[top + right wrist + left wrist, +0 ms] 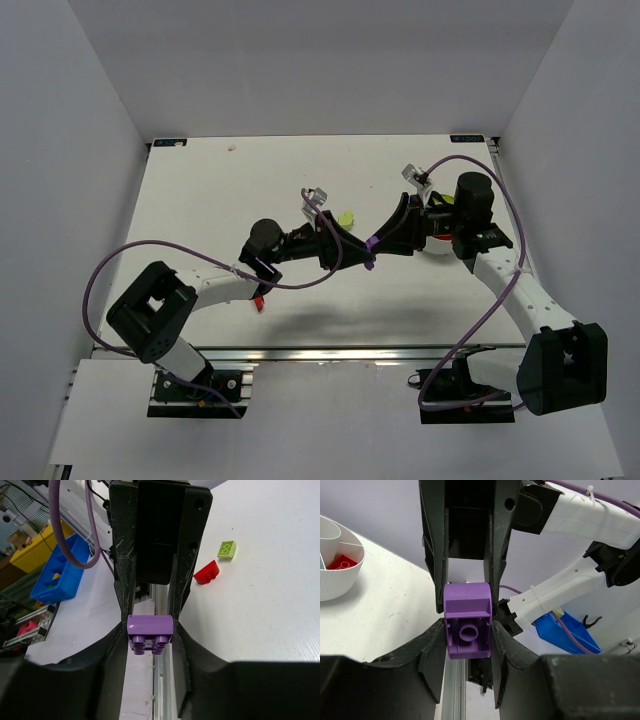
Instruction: Sort the legos into containers by color
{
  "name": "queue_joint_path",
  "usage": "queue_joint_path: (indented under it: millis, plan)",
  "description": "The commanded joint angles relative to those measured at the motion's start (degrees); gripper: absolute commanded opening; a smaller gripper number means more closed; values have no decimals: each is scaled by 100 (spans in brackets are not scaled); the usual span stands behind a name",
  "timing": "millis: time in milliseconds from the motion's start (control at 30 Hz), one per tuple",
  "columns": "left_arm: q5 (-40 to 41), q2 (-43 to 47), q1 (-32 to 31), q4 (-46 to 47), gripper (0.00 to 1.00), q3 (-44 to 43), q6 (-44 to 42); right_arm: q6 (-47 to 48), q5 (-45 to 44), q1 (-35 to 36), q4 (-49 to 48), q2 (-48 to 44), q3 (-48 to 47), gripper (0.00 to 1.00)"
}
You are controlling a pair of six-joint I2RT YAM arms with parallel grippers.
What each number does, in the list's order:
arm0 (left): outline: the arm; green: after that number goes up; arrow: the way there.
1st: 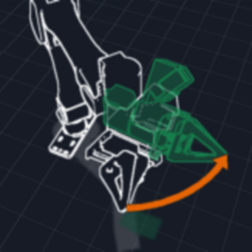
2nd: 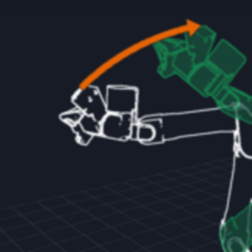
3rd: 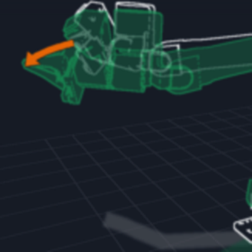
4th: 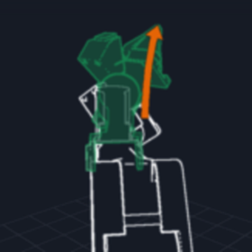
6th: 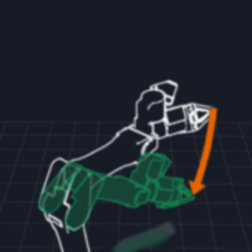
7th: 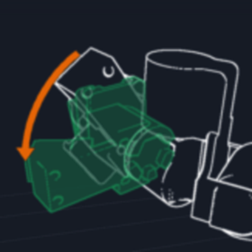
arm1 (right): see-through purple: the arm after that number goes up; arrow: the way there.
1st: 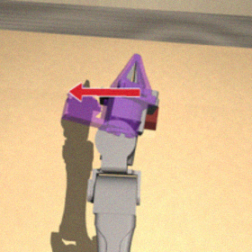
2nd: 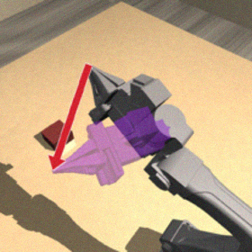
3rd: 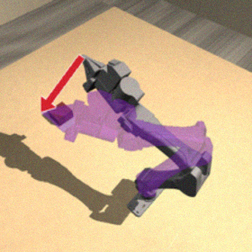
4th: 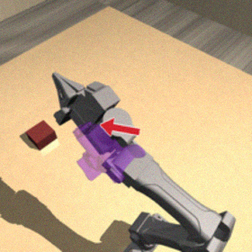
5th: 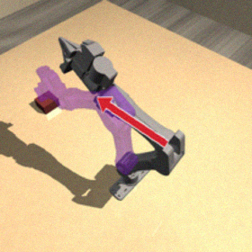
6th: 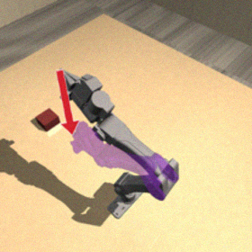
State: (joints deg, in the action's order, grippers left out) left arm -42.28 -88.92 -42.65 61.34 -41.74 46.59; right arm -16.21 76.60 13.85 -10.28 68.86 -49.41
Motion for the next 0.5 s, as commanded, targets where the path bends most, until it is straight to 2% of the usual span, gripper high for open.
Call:
queue_joint_path:
  millis: [0, 33, 133, 167, 267, 300, 367, 433, 467]
  plan:
    - [1, -37, -32, 194, 5, -142, 105, 39, 241, 39, -395, -22, -218, 28]
    - [35, -37, -41, 177, 17, -142, 105, 39, 242, 30, -422, -30, -227, 18]
    - [255, 24, -33, 28, 42, -63, 26, 30, 233, 30, -483, -83, -236, 0]
    - [325, 111, -41, -112, 53, -28, -70, 30, 215, 22, -492, -127, -227, 0]
    - [729, 366, -24, -577, 67, 95, -359, 100, 119, -118, -440, -206, -253, 0]
    - [835, 437, -15, -753, 71, 122, -439, 213, -3, -189, -135, -215, -288, 0]
    - [1195, 595, 29, -1401, 78, 174, -685, 871, -179, -442, 367, -259, -437, 0]
    - [1493, 867, 73, -1852, 92, 218, -809, 1477, -644, -637, 1286, -294, -561, 0]
    - [1825, 972, 125, -2298, 95, 236, -861, 1932, -794, -751, 1475, -346, -596, 0]
